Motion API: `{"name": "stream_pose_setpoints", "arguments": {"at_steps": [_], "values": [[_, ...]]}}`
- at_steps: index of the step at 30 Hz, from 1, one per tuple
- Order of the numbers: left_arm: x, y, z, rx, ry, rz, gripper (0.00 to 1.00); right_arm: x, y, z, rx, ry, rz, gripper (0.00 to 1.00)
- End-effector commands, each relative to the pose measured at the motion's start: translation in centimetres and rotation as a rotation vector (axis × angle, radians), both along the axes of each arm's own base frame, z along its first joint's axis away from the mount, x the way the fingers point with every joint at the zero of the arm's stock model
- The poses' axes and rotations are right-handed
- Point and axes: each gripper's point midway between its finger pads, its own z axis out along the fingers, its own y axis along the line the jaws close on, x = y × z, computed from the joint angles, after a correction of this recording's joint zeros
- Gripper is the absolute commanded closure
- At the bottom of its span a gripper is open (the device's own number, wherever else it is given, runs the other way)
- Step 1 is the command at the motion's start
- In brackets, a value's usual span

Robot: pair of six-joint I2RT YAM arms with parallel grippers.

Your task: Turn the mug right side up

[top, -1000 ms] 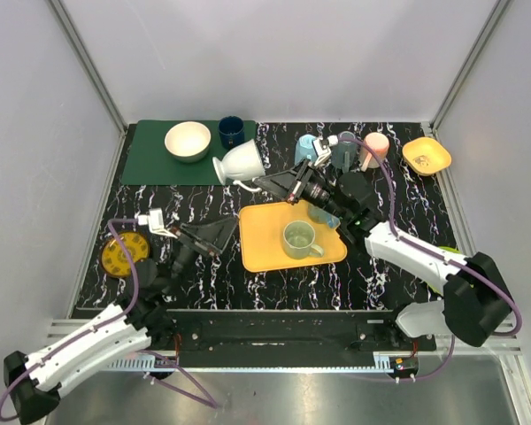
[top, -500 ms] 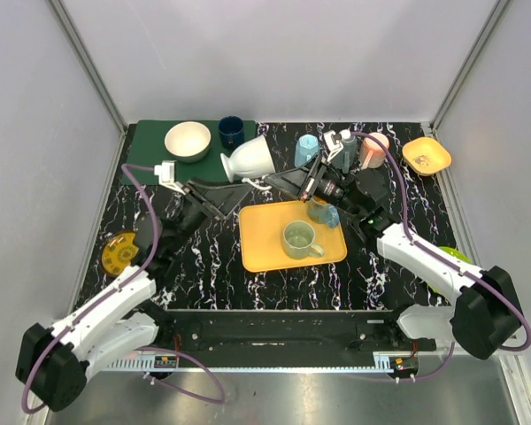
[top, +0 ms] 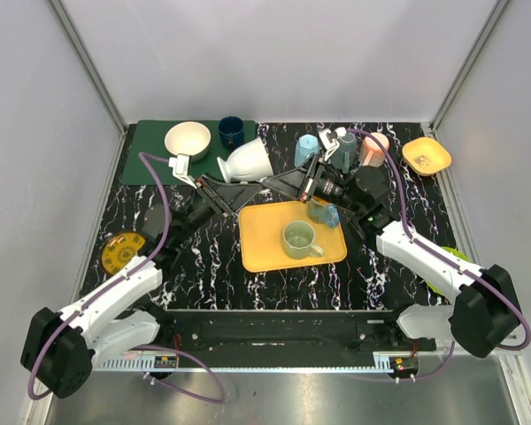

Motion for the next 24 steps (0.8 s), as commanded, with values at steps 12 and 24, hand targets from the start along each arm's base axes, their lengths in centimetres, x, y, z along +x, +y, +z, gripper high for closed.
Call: {"name": "stream_pose_setpoints", "arguments": {"at_steps": [12, 24], "values": [[-0.9, 1.1, 6.9, -0.170, -0.167, -0.016, 0.51, -2.1, -0.1, 1.0, -0.044, -0.115, 0.076, 1.00], [-0.9, 1.7, 8.7, -0.251, -0.186, -0.024, 0.70, -1.4, -0.4, -2.9, -0.202, -0.119, 0.025, 1.00]]}}
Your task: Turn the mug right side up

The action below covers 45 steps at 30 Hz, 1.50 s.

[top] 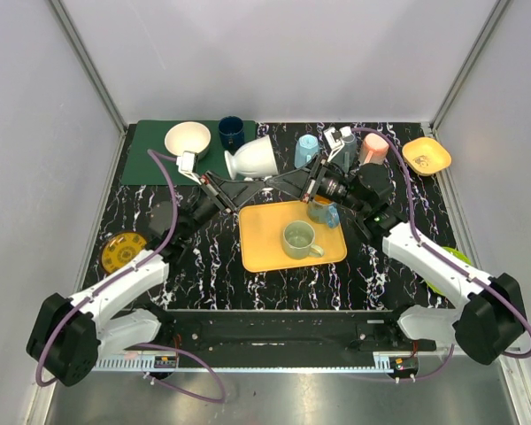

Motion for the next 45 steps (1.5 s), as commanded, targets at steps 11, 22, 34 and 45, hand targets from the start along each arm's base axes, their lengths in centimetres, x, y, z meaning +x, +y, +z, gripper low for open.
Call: {"name": "stream_pose_setpoints", "arguments": {"at_steps": [11, 22, 34, 45], "values": [[-2.0, 2.8, 9.3, -0.239, -0.253, 0.036, 1.00, -1.5, -0.3, -5.0, -0.210, 0.002, 0.038, 1.00], [-2.2, 2.8, 8.2, -0.202, -0.299, 0.056, 1.00, -2.3, -1.3, -3.2, -0.216, -0.061, 0.012, 0.77], [-0.9, 3.5, 7.4, -0.058, -0.320, 0.193, 1.00, -1.4, -3.4, -0.6, -0.248, -0.083, -0.138, 0.39], [10.8, 4.5, -4.0, 0.728, -0.012, 0.517, 1.00, -0.5, -15.0, 0.1, -0.505, -0.057, -0.684, 0.39]]}}
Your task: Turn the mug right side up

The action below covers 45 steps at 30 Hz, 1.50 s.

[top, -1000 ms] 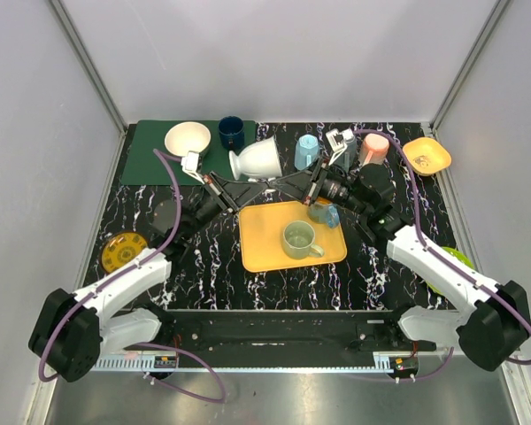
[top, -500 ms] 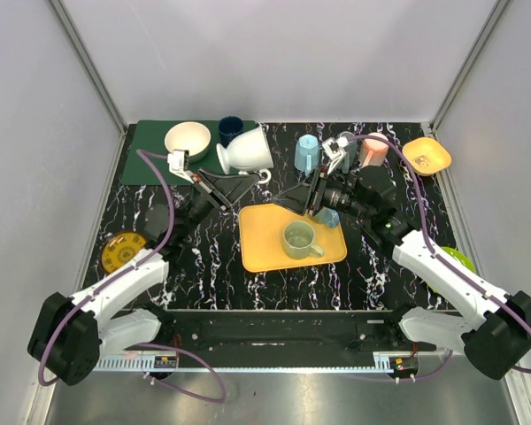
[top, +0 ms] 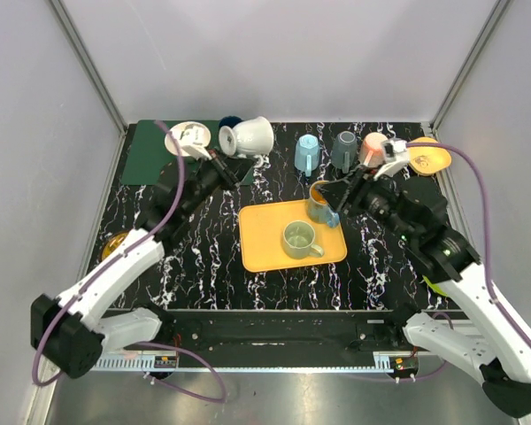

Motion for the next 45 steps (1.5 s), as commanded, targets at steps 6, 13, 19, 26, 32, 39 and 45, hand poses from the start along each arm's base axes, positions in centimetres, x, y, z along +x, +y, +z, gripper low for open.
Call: {"name": "stream_pose_setpoints", "arguments": {"at_steps": [6, 13, 19, 26, 32, 39, 45], "values": [[9.3, 2.3, -7.2, 0.506, 0.114, 0.269, 1.00, 0.0, -6.8, 1.3, -0.128, -0.055, -0.287, 0.39], [15.8, 0.5, -8.9, 0.666, 0.170, 0.307, 1.00, -0.4, -7.1, 1.7, -0.127, -0.074, -0.286, 0.39], [20.0, -1.4, -15.1, 0.778, 0.262, 0.284, 1.00, -0.3, -7.1, 1.5, -0.145, -0.071, -0.282, 0.39], [22.4, -2.9, -20.9, 0.854, 0.327, 0.250, 1.00, -0.2, -7.4, 0.9, -0.172, -0.064, -0.294, 0.39], [23.9, -4.1, -23.3, 0.899, 0.348, 0.237, 1.00, 0.1, -7.5, 0.1, -0.197, -0.052, -0.302, 0.39], [24.2, -5.3, -25.2, 1.017, 0.343, 0.225, 1.00, 0.4, -7.9, -0.8, -0.234, -0.049, -0.322, 0.39], [23.2, -4.9, -27.3, 1.033, 0.389, 0.209, 1.00, 0.7, -7.7, -1.8, -0.255, -0.030, -0.317, 0.39]]}}
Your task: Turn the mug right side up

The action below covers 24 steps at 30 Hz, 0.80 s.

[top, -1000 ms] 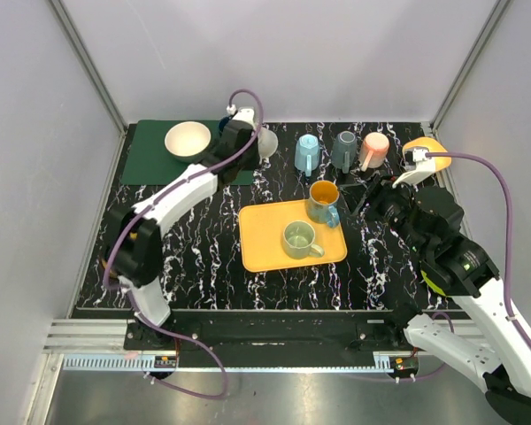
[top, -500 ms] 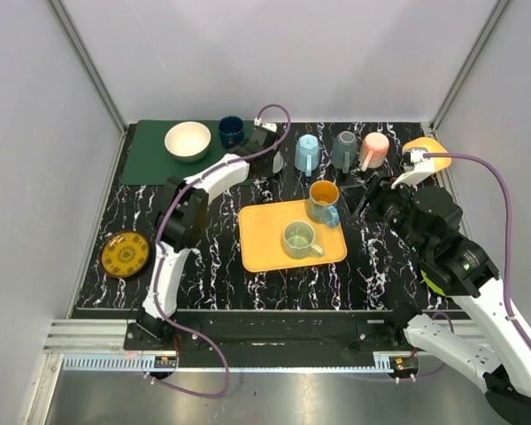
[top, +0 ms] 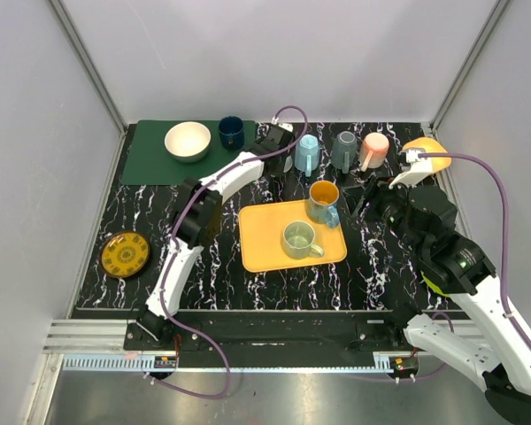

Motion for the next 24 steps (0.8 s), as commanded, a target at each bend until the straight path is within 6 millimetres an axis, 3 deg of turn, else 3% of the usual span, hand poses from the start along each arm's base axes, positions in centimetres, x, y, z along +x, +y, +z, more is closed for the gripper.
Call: {"name": "stream_pose_setpoints", "arguments": {"at_steps": [1, 4, 8, 11, 12, 17, 19, 20, 21, 22, 23, 24], "values": [[0.9, 0.6, 1.2, 0.015, -0.058, 0.025, 1.00, 0.4, -0.1, -0.6, -0.031, 0.004, -0.013, 0.38], [0.6, 1.0, 1.1, 0.030, -0.054, 0.029, 0.96, 0.6, 0.0, -1.0, -0.038, 0.019, -0.015, 0.38], [0.2, 1.9, 1.7, 0.048, -0.062, 0.041, 0.72, 0.8, 0.2, -1.4, -0.042, 0.035, -0.013, 0.37], [-0.2, 2.2, 3.0, 0.037, -0.086, 0.046, 0.55, 1.1, 0.3, -1.3, -0.048, 0.046, -0.022, 0.36], [-0.3, 2.4, 4.3, 0.027, -0.108, 0.048, 0.50, 1.2, 0.2, -1.4, -0.053, 0.052, -0.026, 0.36], [-1.2, 3.3, 7.3, 0.003, -0.158, 0.072, 0.43, 2.2, -0.2, -3.1, -0.124, 0.113, -0.076, 0.36], [-2.0, 4.0, 11.1, -0.045, -0.215, 0.102, 0.40, 3.1, -0.4, -5.2, -0.209, 0.174, -0.104, 0.36], [-2.9, 4.7, 10.9, -0.042, -0.210, 0.116, 0.40, 3.6, -0.8, -6.1, -0.267, 0.186, -0.118, 0.36], [-3.9, 5.3, 14.9, -0.109, -0.273, 0.139, 0.39, 3.9, -0.9, -6.9, -0.300, 0.205, -0.121, 0.36], [-4.4, 5.6, 16.6, -0.150, -0.312, 0.148, 0.37, 4.3, -0.7, -8.6, -0.352, 0.251, -0.118, 0.36], [-5.8, 6.4, 16.0, -0.155, -0.298, 0.155, 0.37, 4.6, -0.8, -9.2, -0.375, 0.271, -0.130, 0.36], [-7.4, 7.1, 19.7, -0.232, -0.356, 0.171, 0.36, 4.8, -0.7, -9.7, -0.391, 0.286, -0.131, 0.35]]}}
